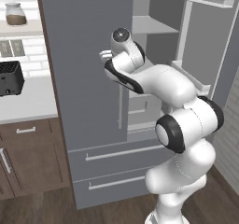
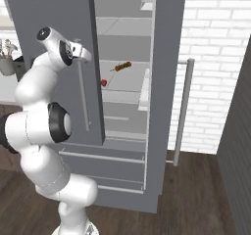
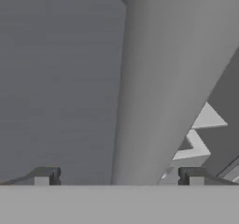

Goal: Take the strawberry from the fridge and place it on top of the pancake, located on the dining counter.

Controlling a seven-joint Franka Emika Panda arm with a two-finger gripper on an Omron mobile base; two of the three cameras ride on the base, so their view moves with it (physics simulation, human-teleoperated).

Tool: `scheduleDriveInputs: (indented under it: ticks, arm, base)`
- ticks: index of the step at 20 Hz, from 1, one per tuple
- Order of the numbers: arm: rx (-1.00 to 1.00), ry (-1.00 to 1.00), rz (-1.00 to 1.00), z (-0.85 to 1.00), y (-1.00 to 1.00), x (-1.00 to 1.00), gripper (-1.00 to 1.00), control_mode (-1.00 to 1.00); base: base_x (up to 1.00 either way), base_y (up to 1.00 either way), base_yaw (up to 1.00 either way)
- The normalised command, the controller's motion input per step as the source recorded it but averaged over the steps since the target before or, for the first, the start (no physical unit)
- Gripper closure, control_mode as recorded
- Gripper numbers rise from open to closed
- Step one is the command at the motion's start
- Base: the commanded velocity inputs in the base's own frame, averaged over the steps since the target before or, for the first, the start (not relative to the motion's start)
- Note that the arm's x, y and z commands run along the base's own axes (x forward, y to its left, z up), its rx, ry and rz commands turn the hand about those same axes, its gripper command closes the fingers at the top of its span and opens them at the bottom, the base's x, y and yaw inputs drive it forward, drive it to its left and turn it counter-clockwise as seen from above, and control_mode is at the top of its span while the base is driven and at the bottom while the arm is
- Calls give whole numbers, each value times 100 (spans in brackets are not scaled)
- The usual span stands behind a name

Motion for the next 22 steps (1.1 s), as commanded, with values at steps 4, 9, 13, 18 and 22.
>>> scheduleDriveInputs:
  ticks: [4, 9, 13, 18, 22]
  arm:
    - [0, -29, 5, -30, -16, 23, -100, -100]
    - [0, -4, 1, 0, -10, 18, 100, -100]
    - [0, 0, -2, 0, 1, -12, 100, -100]
    - [0, 0, -15, 0, 29, -52, 100, -100]
    - [0, 0, -20, -4, 42, -80, 100, -100]
  base:
    - [0, 0, 0]
    - [0, 0, 0]
    - [0, 0, 0]
    - [0, 0, 0]
    - [0, 0, 0]
